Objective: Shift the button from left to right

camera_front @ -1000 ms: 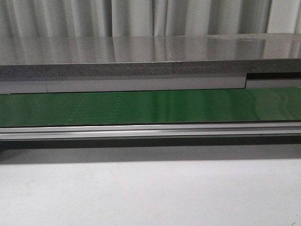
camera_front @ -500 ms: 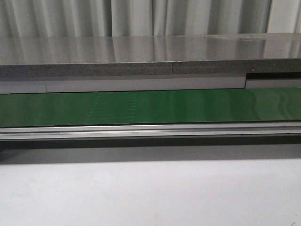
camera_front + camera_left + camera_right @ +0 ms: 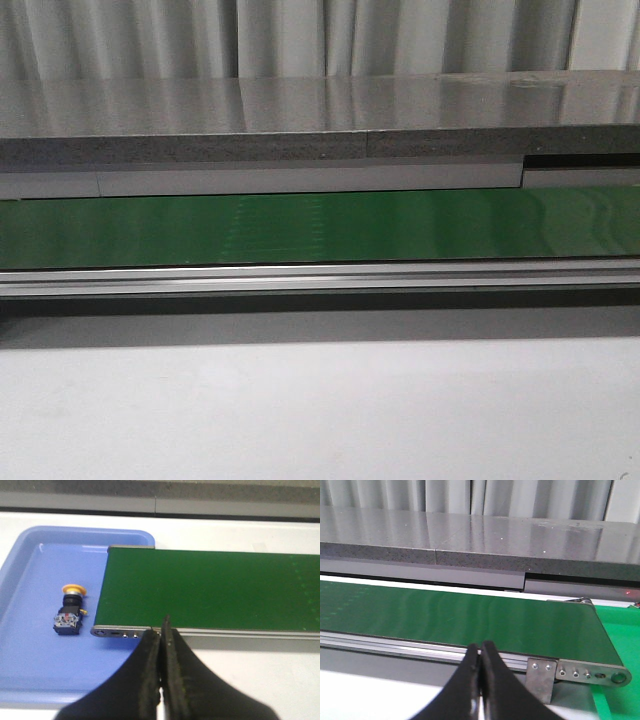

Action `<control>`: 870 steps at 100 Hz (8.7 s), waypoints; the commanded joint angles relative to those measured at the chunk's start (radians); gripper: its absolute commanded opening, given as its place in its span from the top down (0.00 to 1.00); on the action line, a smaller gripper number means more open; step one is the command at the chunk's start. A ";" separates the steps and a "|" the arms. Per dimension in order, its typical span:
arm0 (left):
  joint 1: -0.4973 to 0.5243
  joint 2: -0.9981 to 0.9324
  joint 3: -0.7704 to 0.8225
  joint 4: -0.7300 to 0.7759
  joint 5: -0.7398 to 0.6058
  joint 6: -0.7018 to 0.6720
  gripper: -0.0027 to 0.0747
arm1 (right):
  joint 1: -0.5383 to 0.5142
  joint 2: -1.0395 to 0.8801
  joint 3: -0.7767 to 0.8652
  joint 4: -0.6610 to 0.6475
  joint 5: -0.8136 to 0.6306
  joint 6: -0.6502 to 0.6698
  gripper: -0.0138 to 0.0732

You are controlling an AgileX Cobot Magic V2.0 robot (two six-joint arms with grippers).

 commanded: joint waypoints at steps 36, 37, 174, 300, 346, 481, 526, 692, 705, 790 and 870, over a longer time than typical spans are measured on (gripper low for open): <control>-0.008 0.162 -0.093 -0.026 -0.012 -0.010 0.99 | 0.000 -0.019 -0.015 0.003 -0.076 -0.002 0.92; -0.008 0.162 -0.093 -0.026 -0.012 -0.010 0.99 | 0.000 -0.019 -0.015 0.003 -0.076 -0.002 0.92; 0.245 0.492 -0.334 0.000 -0.089 0.025 0.26 | 0.000 -0.019 -0.015 0.003 -0.076 -0.002 0.92; 0.307 1.232 -0.671 0.074 -0.015 0.076 0.26 | 0.000 -0.019 -0.015 0.003 -0.076 -0.002 0.92; 0.307 1.299 -0.671 0.074 -0.030 0.076 0.26 | 0.000 -0.019 -0.015 0.003 -0.076 -0.002 0.92; 0.177 1.040 -0.669 0.022 0.063 0.080 0.99 | 0.000 -0.019 -0.015 0.003 -0.076 -0.002 0.92; 0.094 1.040 -0.669 0.031 0.070 0.085 0.99 | 0.000 -0.019 -0.015 0.003 -0.076 -0.002 0.92; 0.032 0.628 -0.599 -0.039 -0.011 0.159 0.34 | 0.000 -0.019 -0.015 0.003 -0.076 -0.002 0.92; 0.032 0.490 -0.485 -0.043 -0.110 0.159 0.34 | 0.000 -0.019 -0.015 0.003 -0.076 -0.002 0.92; 0.032 -0.404 0.308 -0.091 -0.470 0.159 0.34 | 0.000 -0.019 -0.015 0.003 -0.076 -0.002 0.92; 0.032 -0.460 0.357 -0.091 -0.470 0.159 0.91 | 0.000 -0.019 -0.015 0.003 -0.076 -0.002 0.92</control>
